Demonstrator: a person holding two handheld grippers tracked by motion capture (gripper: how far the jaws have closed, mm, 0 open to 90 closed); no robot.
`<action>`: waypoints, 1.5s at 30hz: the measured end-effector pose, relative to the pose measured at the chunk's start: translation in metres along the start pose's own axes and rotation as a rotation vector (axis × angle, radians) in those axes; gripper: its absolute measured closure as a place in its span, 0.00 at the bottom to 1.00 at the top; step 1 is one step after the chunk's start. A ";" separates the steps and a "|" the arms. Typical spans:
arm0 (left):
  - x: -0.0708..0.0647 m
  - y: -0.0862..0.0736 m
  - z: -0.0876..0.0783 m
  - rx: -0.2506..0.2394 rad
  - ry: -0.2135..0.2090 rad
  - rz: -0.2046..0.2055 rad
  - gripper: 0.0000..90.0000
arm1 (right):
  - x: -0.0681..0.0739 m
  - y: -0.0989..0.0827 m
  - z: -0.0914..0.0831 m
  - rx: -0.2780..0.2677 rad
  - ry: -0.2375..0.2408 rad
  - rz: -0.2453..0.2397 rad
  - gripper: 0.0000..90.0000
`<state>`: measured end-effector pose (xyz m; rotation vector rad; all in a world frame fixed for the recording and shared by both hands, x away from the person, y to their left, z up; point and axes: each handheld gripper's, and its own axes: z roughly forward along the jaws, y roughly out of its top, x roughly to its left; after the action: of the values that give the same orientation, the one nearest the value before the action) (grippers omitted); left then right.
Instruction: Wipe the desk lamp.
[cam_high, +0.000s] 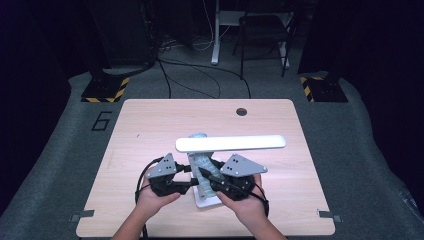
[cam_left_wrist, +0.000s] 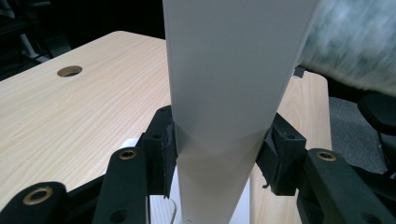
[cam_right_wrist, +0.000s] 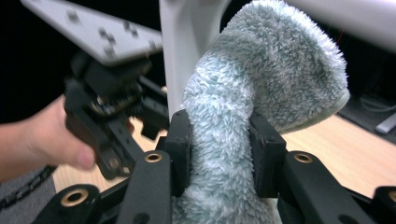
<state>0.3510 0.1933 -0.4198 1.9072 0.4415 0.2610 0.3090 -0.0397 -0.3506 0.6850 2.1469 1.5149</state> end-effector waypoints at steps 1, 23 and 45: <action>0.000 0.000 0.000 -0.002 0.013 0.003 0.59 | 0.000 0.003 -0.002 -0.012 0.002 0.001 0.73; -0.002 0.003 0.002 0.015 0.026 0.007 0.59 | -0.003 -0.001 0.004 0.032 0.019 -0.013 0.75; -0.004 0.003 0.003 0.023 0.060 -0.006 0.59 | -0.004 0.012 -0.014 -0.155 0.022 0.074 0.77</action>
<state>0.3489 0.1882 -0.4176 1.9240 0.4926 0.3113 0.3055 -0.0489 -0.3343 0.7036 2.0140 1.7133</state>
